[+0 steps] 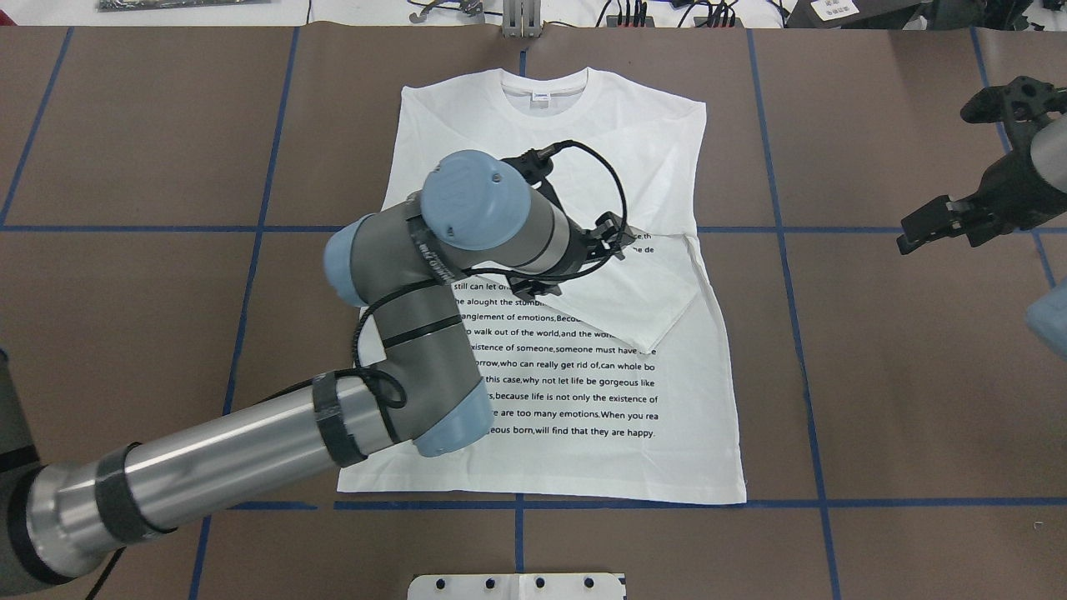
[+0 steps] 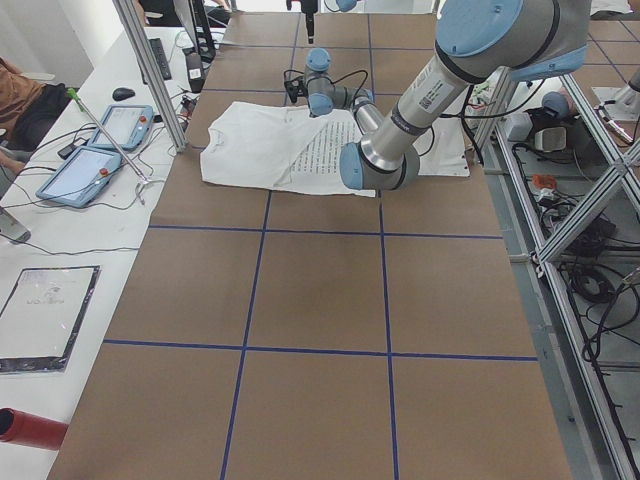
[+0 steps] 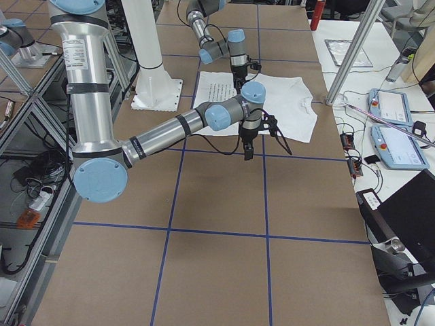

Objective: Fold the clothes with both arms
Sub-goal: 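Release the sleeve and pull the left gripper back while the right arm lowers, then move both grippers to the shirt's hem corners nearest the robot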

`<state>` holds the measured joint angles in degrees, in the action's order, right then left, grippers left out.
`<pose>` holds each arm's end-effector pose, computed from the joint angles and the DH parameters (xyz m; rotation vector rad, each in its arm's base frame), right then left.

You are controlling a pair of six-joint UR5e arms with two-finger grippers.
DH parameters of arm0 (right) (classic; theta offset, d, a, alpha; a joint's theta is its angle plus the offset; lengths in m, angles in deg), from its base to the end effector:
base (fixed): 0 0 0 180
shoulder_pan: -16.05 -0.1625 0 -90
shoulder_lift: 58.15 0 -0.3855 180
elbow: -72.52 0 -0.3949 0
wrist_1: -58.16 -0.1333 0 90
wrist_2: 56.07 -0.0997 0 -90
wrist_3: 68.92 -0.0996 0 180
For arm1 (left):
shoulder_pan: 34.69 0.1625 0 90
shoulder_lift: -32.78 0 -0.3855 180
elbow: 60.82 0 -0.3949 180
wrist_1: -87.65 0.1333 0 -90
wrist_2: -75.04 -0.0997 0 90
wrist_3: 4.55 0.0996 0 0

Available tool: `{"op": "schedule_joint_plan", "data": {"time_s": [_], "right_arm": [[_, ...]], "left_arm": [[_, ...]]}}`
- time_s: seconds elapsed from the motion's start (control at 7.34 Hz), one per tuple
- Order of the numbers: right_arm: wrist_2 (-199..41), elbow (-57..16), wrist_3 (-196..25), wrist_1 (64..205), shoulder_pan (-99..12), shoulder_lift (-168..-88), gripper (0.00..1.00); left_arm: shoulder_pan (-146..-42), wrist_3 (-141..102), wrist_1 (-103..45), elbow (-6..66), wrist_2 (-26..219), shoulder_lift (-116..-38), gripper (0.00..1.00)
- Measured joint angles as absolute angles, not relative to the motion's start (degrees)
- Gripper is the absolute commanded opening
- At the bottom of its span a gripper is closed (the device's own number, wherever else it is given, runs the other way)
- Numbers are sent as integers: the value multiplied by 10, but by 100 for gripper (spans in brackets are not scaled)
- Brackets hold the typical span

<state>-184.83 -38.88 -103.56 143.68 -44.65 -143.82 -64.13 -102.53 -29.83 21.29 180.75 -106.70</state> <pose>-0.1878 -0.4796 0.3924 0.0801 -0.8278 -0.0905 0.5692 -0.4433 0.0920 -0.0130 1.2295 -0.4044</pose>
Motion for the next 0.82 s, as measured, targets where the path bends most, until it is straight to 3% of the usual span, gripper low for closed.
{"op": "schedule_joint_plan", "data": {"time_s": [0.41,0.82], "right_arm": [[-1772,-421,-1245,1314,-302,-1473,100],[-1632,-459,-1430,1292,-109,-1485,100]], "left_arm": [[-651,-925,-197,425,1809,-915,99],[-651,-880,-134,523,1807,-851,99]]}}
